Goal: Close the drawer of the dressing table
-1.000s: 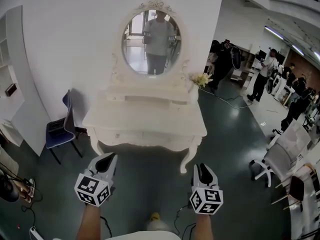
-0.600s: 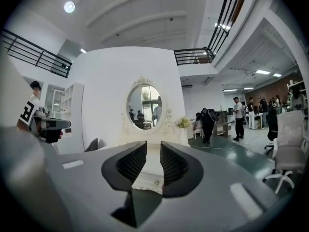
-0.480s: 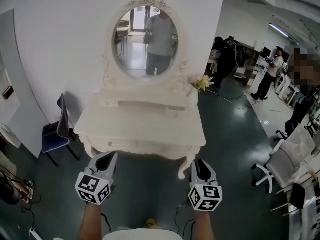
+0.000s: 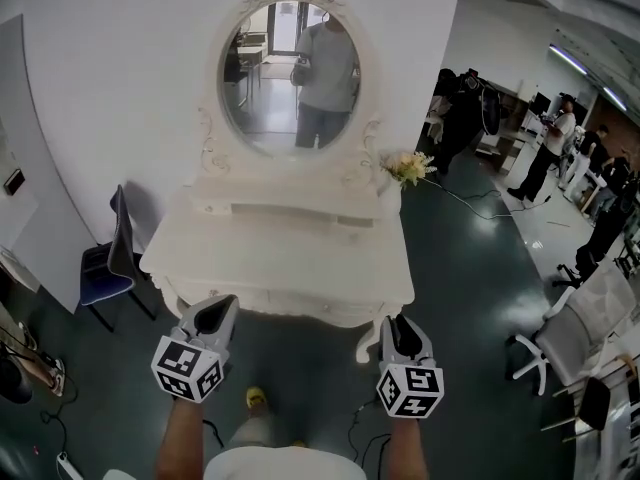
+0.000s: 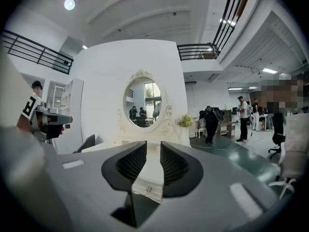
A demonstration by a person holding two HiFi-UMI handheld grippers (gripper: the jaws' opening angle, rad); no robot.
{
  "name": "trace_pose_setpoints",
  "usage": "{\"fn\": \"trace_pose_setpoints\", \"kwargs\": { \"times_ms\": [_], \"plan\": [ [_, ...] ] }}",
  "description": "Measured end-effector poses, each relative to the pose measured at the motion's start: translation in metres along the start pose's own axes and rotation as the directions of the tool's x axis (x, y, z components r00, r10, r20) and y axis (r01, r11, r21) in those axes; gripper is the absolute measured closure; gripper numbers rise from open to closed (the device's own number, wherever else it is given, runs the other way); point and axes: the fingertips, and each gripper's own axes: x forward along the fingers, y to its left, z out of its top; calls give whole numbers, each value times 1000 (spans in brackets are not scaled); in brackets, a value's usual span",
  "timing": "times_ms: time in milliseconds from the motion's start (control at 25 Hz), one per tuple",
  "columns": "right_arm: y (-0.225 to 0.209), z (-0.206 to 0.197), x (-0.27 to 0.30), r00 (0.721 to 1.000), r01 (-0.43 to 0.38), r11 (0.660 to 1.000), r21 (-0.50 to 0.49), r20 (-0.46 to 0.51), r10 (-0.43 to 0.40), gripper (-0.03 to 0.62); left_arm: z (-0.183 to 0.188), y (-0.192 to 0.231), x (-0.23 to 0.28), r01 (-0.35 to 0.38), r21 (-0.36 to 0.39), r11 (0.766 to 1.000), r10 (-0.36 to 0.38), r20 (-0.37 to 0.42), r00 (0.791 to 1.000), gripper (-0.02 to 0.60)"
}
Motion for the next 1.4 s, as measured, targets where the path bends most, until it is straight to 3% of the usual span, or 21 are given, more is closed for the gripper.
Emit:
{"fn": "trace_pose_setpoints", "kwargs": {
  "times_ms": [480, 1040, 1400],
  "plan": [
    [-20, 9, 101, 999, 39, 999, -5, 0, -39, 520, -1, 61, 97, 26, -12, 1000, -26, 7, 1000, 583],
    [-42, 24, 246, 990, 131, 991, 19, -53, -130, 520, 2, 158, 244, 122, -17, 992, -123, -44, 991, 583],
    [-42, 30, 318, 983, 168, 985, 30, -82, -165, 520, -6, 209, 311, 178, -22, 984, -179, -68, 981, 583]
  ]
}}
